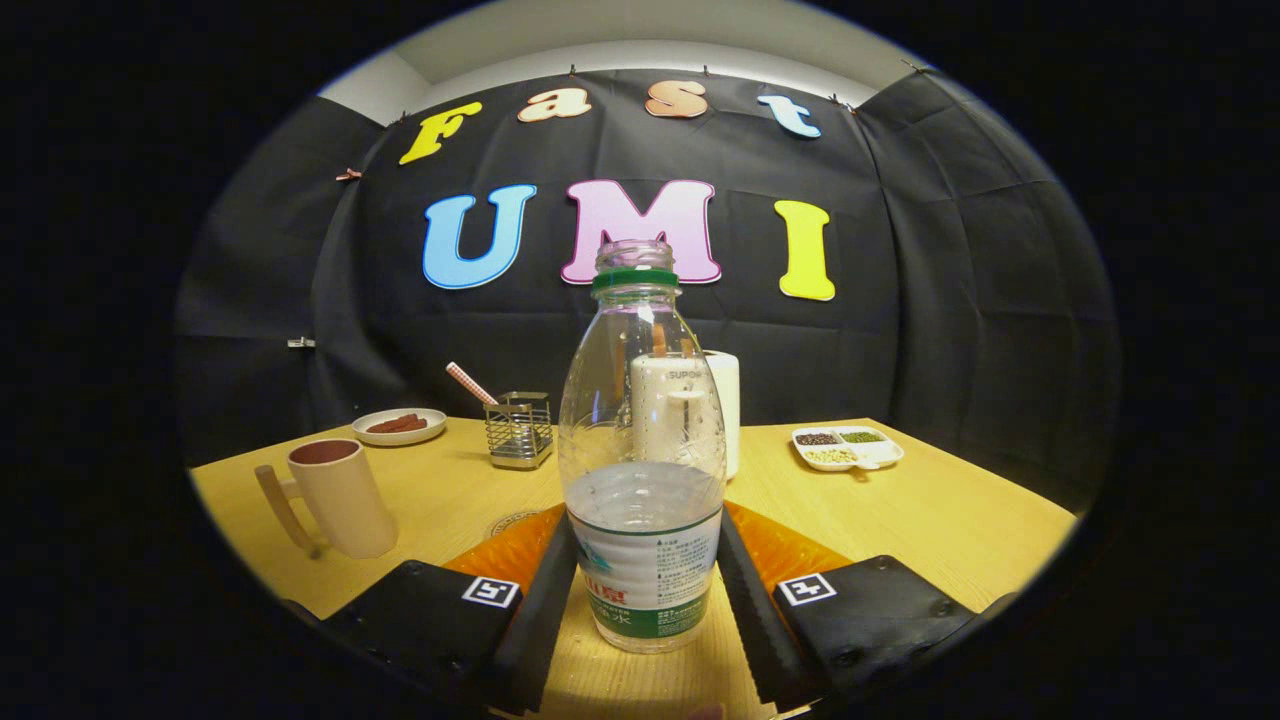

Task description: Take the bottle from table, then pour the juice into the cup, finally place the bottle on the coaster

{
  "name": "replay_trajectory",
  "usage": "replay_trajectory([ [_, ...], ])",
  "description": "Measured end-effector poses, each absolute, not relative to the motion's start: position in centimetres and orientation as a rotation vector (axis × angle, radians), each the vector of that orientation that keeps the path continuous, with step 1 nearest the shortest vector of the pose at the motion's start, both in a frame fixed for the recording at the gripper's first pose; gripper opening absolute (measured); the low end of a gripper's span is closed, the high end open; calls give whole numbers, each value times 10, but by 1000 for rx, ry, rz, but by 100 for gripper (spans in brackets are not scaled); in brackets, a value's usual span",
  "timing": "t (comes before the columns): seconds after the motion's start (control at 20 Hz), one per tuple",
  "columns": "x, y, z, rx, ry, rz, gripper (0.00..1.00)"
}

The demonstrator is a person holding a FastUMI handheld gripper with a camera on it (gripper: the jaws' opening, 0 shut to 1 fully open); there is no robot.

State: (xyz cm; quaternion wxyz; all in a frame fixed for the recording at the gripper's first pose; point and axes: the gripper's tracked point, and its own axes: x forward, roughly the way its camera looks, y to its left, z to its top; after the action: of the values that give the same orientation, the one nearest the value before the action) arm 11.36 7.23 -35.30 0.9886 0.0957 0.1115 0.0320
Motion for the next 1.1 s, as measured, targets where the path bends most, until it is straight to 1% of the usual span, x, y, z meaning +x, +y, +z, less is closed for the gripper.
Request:
replay_trajectory([
  [0.2,113,58,-349,101,312,4,74],
  [0.3,111,54,-337,42,321,-18,71],
  [0.55,120,60,-287,-251,296,19,71],
  [0.75,132,79,-249,-453,249,78,71],
  [1.1,134,113,-230,-708,232,169,70],
])
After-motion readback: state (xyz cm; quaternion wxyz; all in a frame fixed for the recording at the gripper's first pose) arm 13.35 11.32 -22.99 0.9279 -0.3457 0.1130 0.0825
